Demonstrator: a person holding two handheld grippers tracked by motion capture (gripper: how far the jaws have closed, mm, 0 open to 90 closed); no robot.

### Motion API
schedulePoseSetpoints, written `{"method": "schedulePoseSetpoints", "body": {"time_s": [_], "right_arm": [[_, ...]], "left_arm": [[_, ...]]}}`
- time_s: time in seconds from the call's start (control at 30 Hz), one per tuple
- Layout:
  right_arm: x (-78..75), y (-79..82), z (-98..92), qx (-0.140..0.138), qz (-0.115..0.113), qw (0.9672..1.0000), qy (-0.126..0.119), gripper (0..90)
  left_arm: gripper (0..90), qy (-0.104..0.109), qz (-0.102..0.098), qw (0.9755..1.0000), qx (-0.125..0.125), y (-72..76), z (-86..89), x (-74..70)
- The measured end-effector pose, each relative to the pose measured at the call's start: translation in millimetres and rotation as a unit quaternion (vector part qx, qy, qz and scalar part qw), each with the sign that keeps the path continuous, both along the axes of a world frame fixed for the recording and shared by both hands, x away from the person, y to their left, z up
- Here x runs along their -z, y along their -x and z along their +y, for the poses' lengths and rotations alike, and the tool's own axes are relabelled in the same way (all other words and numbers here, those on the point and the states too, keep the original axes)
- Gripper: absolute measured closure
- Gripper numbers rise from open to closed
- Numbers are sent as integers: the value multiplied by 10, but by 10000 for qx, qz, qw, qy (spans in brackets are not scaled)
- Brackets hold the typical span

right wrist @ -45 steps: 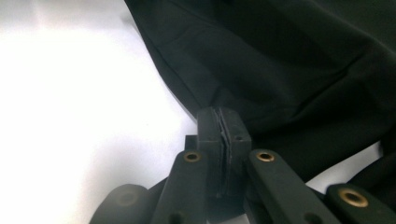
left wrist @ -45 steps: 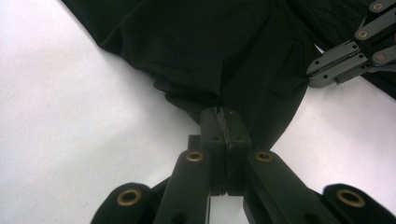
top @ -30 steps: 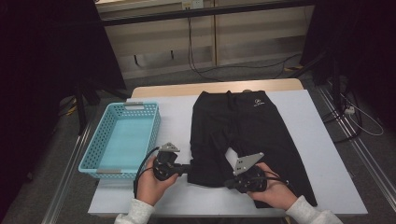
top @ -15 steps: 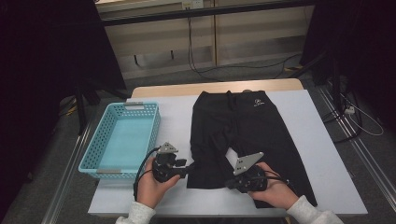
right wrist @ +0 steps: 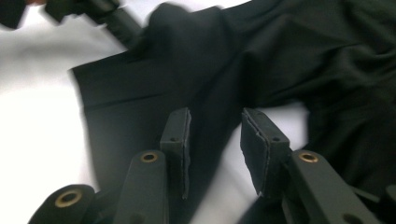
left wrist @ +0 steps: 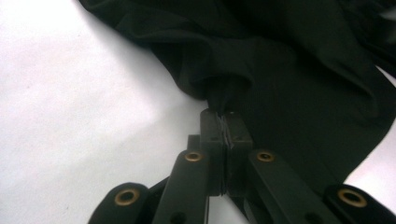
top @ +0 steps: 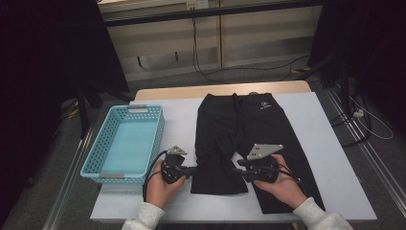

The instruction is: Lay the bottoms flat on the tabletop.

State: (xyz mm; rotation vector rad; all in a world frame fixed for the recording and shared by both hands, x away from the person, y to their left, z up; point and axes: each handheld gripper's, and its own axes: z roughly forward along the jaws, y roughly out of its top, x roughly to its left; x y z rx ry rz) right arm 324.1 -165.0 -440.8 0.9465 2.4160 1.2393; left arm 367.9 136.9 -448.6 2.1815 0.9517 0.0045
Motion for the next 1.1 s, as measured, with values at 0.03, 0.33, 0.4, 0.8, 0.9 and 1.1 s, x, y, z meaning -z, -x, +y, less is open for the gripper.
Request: {"method": "schedulePoseSetpoints", "body": {"time_s": [0.03,0.33,0.4,0.8,0.9,1.1], "right_arm": [[1,-19,-11,51,6,10000,9,612],[55,-120,-33,331,8,9993,148,606],[75,-134,-14,332,72,9992,213,605],[167,-51,291,-132,199,9985,492,589],[206,-70,293,-123,300,9985,450,632],[201,-82,261,-182,429,9984,320,861]], "left_arm": [[894,27,12,10000,-16,8,21,-23],[877,-67,114,9997,-206,18,168,-35],[750,-122,-84,9995,-271,17,162,-30],[684,24,-439,9988,-209,16,61,-73],[737,-70,-345,9993,-150,6,23,-35],[882,-173,-228,9996,-73,-16,0,-25]]}}
